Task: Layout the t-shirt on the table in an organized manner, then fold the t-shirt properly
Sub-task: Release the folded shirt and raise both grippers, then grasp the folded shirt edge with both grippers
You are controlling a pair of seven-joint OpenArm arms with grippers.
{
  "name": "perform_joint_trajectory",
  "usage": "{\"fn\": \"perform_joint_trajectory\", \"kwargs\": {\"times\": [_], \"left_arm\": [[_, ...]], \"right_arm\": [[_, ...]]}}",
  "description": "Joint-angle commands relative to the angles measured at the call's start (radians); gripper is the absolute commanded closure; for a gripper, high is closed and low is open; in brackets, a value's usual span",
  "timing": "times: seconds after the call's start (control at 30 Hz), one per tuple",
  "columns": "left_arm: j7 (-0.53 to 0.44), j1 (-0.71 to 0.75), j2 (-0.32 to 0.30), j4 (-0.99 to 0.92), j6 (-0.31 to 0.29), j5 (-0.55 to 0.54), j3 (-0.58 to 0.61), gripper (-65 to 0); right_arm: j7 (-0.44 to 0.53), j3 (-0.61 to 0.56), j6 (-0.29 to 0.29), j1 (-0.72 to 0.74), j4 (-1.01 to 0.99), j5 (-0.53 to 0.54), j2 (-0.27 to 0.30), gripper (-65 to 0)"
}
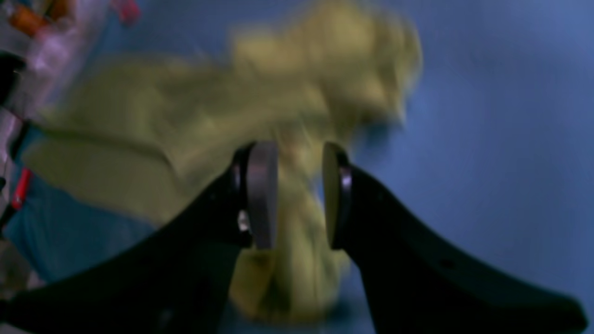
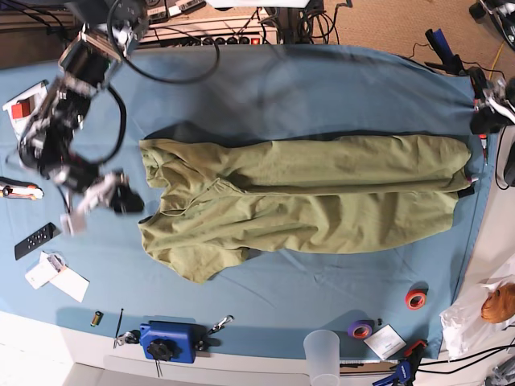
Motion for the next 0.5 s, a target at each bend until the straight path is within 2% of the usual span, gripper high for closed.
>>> {"fn": "perform_joint_trajectory", "kwargs": {"times": [0.0, 0.1, 0.2, 0.23, 0.33, 0.47], "left_arm": [[-0.015, 0.004, -0.005, 0.016, -0.005, -0.025, -0.007, -24.0], [-0.024, 0.002, 0.032, 0.016, -0.005, -0.025, -0.007, -24.0], [-0.048, -0.005, 0.042, 0.016, -0.005, -0.024, -0.007, -24.0], [-0.051, -0.005, 0.041, 0.016, -0.011, -0.024, -0.007, -24.1], [-0.051, -0.005, 0.041, 0.016, -0.08, -0.015, -0.006, -24.1], [-0.066, -0.004, 0.041, 0.016, -0.079, -0.006, -0.006, -24.1]], "right_arm": [[0.018, 0.013, 0.001, -0.01, 0.016, 0.023, 0.025, -17.5], [0.018, 0.035, 0.001, -0.095, 0.016, 0.034, 0.04, -17.5], [0.018, 0.066, 0.001, -0.155, 0.016, 0.041, 0.041, -17.5], [0.018, 0.075, 0.001, -0.17, 0.016, 0.041, 0.042, -17.5], [0.038, 0.083, 0.001, -0.206, 0.015, 0.041, 0.041, -17.5], [0.052, 0.081, 0.001, -0.213, 0.004, 0.045, 0.026, -17.5]]}}
